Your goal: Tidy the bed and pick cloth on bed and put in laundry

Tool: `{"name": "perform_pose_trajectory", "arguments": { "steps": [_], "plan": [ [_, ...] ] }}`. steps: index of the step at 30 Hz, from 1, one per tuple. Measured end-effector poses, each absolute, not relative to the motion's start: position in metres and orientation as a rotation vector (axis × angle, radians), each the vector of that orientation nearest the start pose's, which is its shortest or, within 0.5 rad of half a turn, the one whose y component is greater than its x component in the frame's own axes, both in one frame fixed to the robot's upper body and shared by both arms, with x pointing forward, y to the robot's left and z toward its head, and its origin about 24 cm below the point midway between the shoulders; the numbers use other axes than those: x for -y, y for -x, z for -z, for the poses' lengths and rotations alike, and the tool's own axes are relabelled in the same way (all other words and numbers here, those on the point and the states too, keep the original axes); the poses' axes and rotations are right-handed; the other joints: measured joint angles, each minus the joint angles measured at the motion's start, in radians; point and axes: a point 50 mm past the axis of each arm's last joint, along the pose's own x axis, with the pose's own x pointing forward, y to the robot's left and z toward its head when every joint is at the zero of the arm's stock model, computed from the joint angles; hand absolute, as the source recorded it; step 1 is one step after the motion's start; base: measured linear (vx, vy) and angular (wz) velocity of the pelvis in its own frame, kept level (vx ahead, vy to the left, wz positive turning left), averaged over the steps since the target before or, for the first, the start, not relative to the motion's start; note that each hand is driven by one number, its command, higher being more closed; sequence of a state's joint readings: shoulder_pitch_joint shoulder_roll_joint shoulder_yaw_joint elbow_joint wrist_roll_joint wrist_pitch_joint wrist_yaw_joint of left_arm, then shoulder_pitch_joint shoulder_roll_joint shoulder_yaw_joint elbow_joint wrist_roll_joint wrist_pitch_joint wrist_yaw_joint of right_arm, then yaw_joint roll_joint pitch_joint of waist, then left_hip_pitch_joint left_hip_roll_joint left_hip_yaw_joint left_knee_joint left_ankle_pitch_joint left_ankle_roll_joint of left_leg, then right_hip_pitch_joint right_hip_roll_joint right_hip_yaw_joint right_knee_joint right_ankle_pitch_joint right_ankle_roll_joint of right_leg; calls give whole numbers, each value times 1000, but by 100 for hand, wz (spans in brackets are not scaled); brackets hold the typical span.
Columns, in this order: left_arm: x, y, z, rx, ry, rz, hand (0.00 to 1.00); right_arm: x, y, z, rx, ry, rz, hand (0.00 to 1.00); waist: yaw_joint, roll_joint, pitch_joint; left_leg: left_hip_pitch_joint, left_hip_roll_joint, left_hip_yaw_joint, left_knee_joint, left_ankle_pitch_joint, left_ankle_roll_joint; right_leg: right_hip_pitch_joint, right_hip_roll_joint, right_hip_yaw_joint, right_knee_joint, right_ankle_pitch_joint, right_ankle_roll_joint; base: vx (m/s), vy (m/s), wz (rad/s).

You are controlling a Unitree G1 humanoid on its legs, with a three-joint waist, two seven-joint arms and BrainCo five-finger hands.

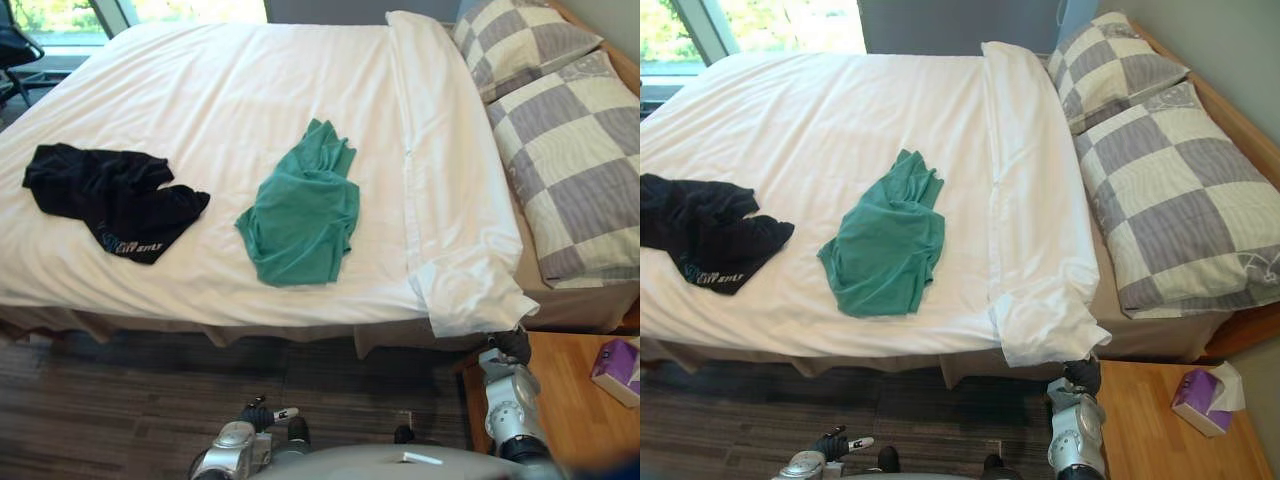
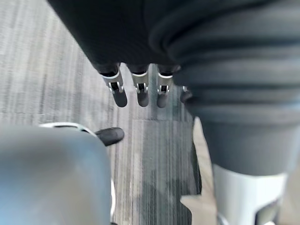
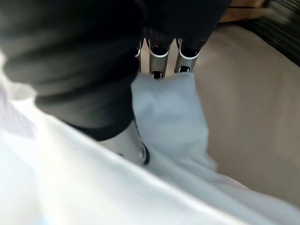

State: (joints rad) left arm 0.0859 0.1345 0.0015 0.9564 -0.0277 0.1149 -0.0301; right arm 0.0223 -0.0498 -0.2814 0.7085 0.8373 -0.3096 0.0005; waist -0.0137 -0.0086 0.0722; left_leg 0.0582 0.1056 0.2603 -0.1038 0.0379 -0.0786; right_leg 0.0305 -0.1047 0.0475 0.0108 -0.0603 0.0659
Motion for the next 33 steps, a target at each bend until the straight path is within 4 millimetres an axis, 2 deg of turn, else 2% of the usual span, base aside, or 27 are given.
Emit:
{"name": "perform_pose_trajectory", "arguments": {
  "steps": [3, 7, 11, 12, 16, 19, 22, 25, 29, 32, 33],
  "plan": [
    [-202, -100, 158, -1161, -51, -74, 0, 258, -152, 100, -245, -828, 842, 0, -21, 6, -9, 14, 0, 8, 0, -9, -4, 15, 0, 7, -11, 0, 0, 88, -4, -12],
    [-205, -93, 159, -1174, -15, -91, 0, 283, -125, 101, -158, -849, 1036, 0, -46, 14, -15, 31, 3, 35, 0, -12, -8, 17, 3, 26, -11, 0, 0, 30, -21, -18],
    [-207, -94, 159, -1166, 16, -115, 0, 302, -114, 93, -83, -833, 1164, 0, -55, 18, -18, 35, 6, 35, 0, -15, -8, 16, 6, 27, -7, 1, -1, -30, -18, -3],
    [-207, -91, 160, -1173, 22, -121, 0, 307, -116, 86, -41, -830, 1169, 100, -54, 19, -18, 36, 6, 35, 0, -15, -7, 16, 6, 27, -3, 1, -1, -62, -21, -1],
    [-209, -81, 161, -1195, 43, -134, 0, 319, -137, 55, 98, -781, 1069, 100, -53, 21, -22, 39, 3, 33, 0, -21, -3, 11, 4, 27, 4, -1, -2, -75, -13, 0],
    [-210, -74, 162, -1207, 39, -144, 0, 321, -166, 24, 171, -721, 856, 100, -51, 22, -30, 38, -1, 29, 0, -25, -6, 10, -1, 24, 7, -8, 3, -36, -3, 5],
    [-211, -70, 163, -1221, 20, -152, 0, 301, -202, 1, 212, -756, 556, 100, -49, 22, -34, 36, -2, 17, 0, -24, -6, 11, -1, 19, 7, -9, 3, 1, -13, 4],
    [-211, -70, 163, -1225, -6, -145, 0, 274, -224, -3, 197, -853, 329, 100, -48, 22, -37, 28, -3, -2, 0, -18, 2, 12, -3, 1, 7, -8, 2, 26, -18, 16],
    [-212, -69, 163, -1227, 10, -161, 0, 251, -243, -12, 194, -944, 170, 100, -30, 27, -35, 9, -7, -25, 2, -16, 5, 9, -7, -18, 0, -10, 5, 48, -17, 18],
    [-211, -75, 161, -1204, 14, -161, 0, 236, -265, -35, 264, -996, 71, 100, -27, 36, -16, -47, -12, -54, 5, -2, 11, -30, -11, -45, 0, -10, 5, 9, -21, 31],
    [-210, -85, 159, -1176, 10, -153, 0, 231, -276, -51, 317, -1019, 26, 100, -23, 40, 20, -66, -13, -59, 6, 7, 13, -48, -12, -51, 8, -9, 5, -19, -16, 19]
  ]
}}
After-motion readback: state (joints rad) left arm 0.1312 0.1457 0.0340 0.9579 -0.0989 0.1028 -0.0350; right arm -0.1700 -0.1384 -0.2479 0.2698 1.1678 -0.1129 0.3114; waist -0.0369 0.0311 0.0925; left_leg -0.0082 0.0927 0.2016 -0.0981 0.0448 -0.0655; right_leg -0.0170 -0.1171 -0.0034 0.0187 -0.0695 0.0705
